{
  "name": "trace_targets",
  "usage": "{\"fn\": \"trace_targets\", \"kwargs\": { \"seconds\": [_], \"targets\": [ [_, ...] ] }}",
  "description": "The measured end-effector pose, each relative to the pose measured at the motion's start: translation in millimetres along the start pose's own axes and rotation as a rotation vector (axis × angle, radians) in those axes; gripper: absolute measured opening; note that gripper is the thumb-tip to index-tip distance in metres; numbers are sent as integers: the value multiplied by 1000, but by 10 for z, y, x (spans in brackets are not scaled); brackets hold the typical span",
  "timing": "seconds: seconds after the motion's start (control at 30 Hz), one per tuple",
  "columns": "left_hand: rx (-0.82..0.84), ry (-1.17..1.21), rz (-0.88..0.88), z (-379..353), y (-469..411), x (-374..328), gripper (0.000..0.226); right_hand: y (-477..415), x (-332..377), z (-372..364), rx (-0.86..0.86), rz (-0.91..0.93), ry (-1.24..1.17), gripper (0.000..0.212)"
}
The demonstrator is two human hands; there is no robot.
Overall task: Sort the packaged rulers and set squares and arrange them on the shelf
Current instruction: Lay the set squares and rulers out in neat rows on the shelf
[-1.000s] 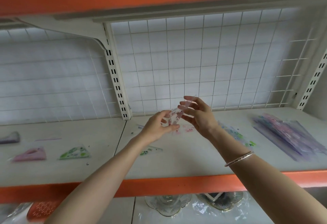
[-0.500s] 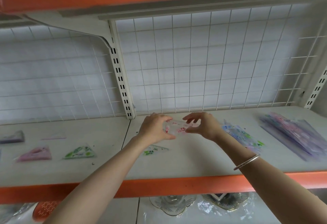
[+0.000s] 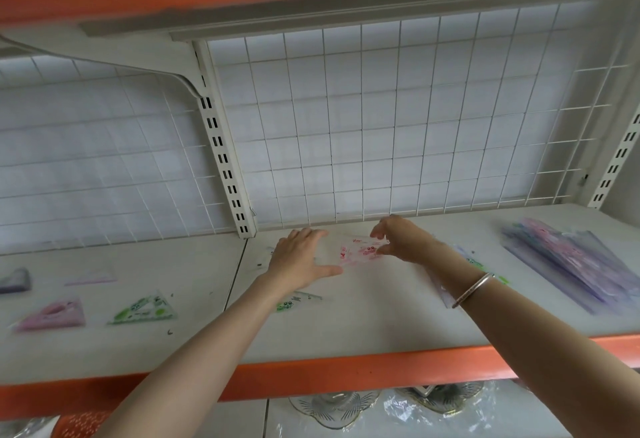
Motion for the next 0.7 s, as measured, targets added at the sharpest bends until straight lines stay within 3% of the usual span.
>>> {"fn": "trace_targets", "kwargs": {
  "seconds": [0.27,0.5,0.7],
  "targets": [
    [29,-8,-6,-35,-54,52,66,-176,-33,-61,152,-20,-28,25],
    [32,-3,-23,-39,-103,-22,63,-163,23,-9,101,16,-52,36],
    [41,-30,-41,-55,-115,-64,60,-165,2,-79,137,5,8,22]
  ]
}}
Point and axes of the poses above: each hand's wrist, its own y-axis away from the middle knuckle, its own z-axis out of the back of the hand, x = y × z, the point moved 6 cm from there along -y, towards the middle knuckle, and after that the axes turned 15 degrees about x, right-handed, at the moved point
